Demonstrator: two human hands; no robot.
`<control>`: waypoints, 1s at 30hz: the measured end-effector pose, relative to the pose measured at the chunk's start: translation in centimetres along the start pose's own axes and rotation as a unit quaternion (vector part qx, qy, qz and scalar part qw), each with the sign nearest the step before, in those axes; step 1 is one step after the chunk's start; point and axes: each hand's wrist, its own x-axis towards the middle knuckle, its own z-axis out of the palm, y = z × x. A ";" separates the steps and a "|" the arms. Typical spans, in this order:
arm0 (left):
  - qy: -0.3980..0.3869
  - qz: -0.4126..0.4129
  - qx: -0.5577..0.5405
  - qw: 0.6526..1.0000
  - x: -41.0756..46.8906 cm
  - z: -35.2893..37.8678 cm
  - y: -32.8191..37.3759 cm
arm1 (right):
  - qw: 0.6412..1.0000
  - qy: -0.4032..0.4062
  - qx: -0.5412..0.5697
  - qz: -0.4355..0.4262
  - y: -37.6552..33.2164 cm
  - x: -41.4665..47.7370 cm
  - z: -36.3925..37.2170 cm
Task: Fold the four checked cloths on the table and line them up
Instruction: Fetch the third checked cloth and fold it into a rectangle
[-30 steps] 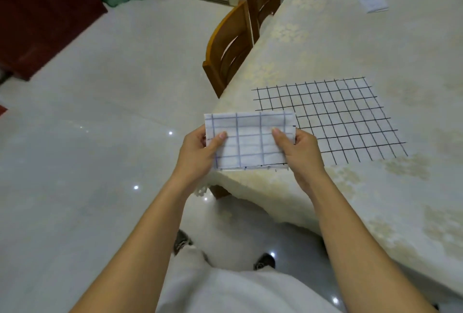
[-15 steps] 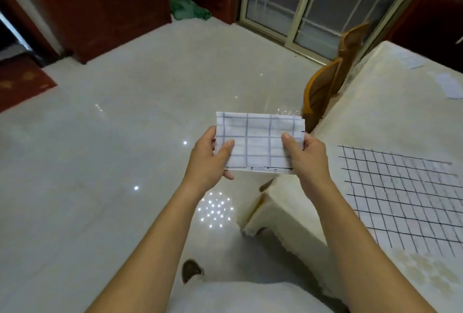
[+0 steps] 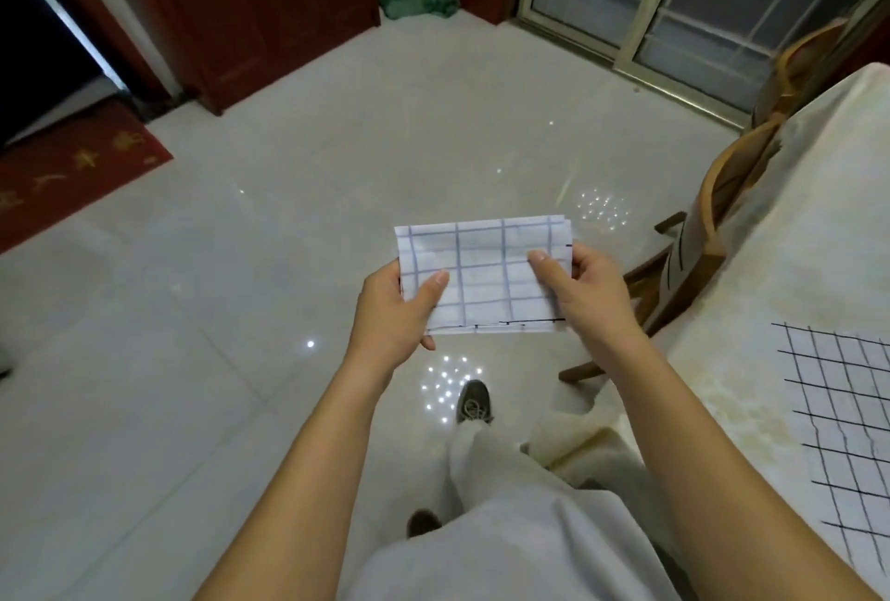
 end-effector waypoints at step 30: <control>-0.175 -0.001 0.018 0.984 52.2 20.6 14.7 | 0.980 0.173 0.089 0.048 -5.2 49.4 -11.6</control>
